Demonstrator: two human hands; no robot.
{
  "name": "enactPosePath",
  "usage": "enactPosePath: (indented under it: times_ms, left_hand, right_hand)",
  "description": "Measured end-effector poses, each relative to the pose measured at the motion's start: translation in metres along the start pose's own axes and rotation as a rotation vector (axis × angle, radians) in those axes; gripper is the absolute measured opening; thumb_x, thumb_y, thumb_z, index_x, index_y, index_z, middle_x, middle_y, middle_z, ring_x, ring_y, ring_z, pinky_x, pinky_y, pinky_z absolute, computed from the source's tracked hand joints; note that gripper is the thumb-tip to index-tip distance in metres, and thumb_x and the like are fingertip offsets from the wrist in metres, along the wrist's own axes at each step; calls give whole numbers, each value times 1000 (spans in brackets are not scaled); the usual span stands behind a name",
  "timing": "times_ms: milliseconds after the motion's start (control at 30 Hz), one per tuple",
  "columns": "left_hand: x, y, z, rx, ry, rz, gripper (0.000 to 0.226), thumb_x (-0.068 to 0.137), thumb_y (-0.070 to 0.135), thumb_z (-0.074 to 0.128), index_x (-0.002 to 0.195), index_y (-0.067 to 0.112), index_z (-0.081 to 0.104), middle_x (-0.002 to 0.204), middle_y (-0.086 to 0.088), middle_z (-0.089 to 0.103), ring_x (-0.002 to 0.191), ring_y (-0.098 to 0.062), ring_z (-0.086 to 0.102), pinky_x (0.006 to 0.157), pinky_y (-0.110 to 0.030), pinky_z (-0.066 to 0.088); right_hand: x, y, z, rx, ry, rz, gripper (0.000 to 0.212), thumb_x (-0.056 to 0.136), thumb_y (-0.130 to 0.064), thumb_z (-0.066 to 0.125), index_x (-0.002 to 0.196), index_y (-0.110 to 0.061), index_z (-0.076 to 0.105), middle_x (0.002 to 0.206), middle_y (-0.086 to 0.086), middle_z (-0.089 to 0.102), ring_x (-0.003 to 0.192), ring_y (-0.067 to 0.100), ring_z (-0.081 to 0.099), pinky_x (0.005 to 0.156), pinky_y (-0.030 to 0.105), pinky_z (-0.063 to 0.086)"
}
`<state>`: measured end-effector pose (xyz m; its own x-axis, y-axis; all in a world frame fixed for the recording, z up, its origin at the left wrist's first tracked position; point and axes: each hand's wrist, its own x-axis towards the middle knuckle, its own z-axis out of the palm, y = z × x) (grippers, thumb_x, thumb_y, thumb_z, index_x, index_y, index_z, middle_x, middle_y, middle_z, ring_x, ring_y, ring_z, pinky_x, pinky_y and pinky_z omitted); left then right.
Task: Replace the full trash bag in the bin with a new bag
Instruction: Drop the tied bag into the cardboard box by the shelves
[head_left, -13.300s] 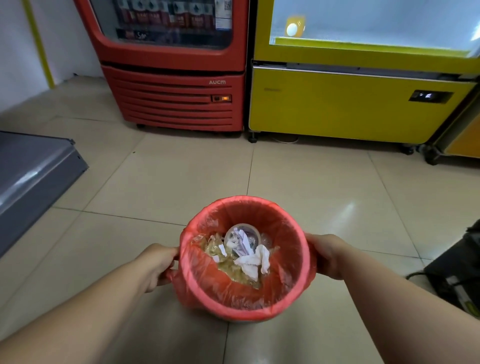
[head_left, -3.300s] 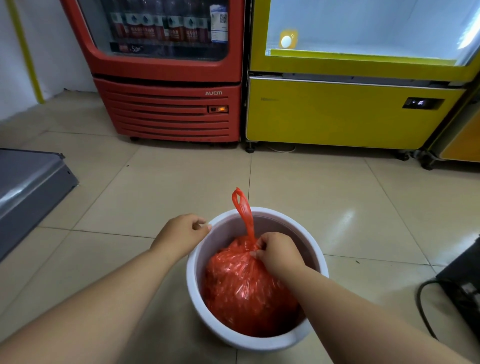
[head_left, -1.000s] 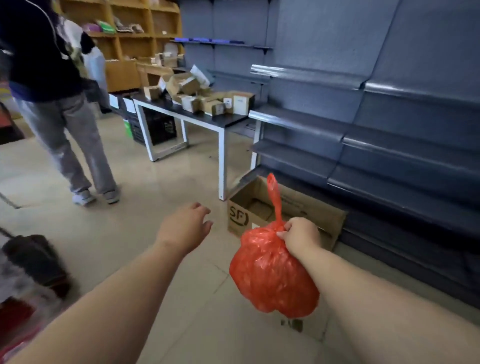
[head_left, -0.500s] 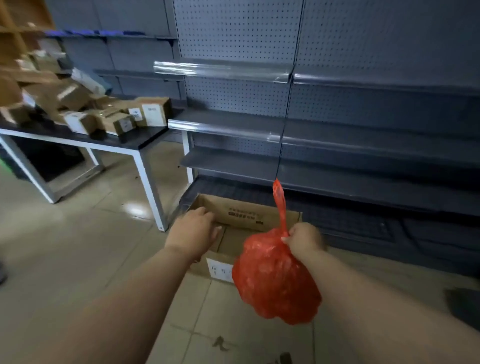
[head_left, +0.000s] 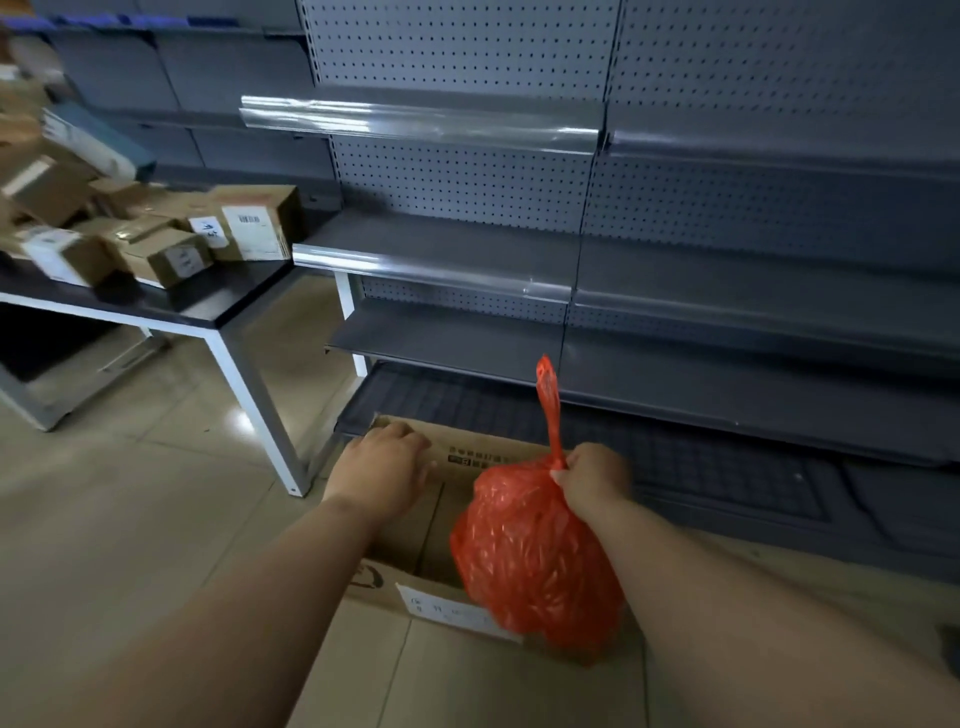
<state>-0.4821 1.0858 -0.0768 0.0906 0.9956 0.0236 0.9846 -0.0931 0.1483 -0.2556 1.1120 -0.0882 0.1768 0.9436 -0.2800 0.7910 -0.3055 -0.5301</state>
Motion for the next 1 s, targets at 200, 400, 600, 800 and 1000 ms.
enactPosePath:
  times_ms: [200, 400, 600, 800, 1000]
  left_hand:
    - [70, -8, 14, -14, -44, -64, 35, 91, 40, 45, 120, 23, 53, 123, -1, 55, 112, -20, 51, 98, -38, 38]
    - [112, -18, 23, -5, -108, -56, 39, 92, 39, 43, 127, 23, 48, 131, -1, 51, 118, -20, 49, 100, -38, 37]
    - [156, -16, 15, 15, -94, 59, 33, 91, 36, 45, 120, 25, 53, 125, 0, 54, 113, -20, 51, 96, -36, 41]
    - [197, 14, -8, 44, -70, 258, 32, 92, 39, 43, 115, 22, 56, 120, -1, 57, 107, -23, 55, 91, -37, 44]
    - [208, 69, -28, 15, -61, 525, 36, 93, 39, 42, 122, 21, 54, 128, -3, 55, 114, -24, 52, 96, -39, 42]
  right_hand:
    - [80, -26, 7, -61, -62, -6, 26, 88, -27, 60, 103, -7, 70, 108, 15, 69, 103, 30, 63, 83, 28, 46]
    - [125, -41, 2, -94, -41, 14, 29, 92, -18, 55, 118, -7, 61, 125, 14, 61, 117, 32, 56, 93, 32, 45]
    - [138, -51, -17, -73, 17, -14, 40, 96, -24, 49, 133, -12, 47, 137, 10, 50, 124, 30, 48, 98, 37, 43]
    - [119, -45, -48, -71, 193, 35, 40, 94, -26, 51, 132, -13, 48, 136, 9, 51, 123, 28, 49, 96, 37, 44]
    - [74, -19, -80, -52, 415, 195, 37, 92, -31, 53, 125, -15, 54, 130, 7, 52, 119, 26, 46, 90, 36, 44]
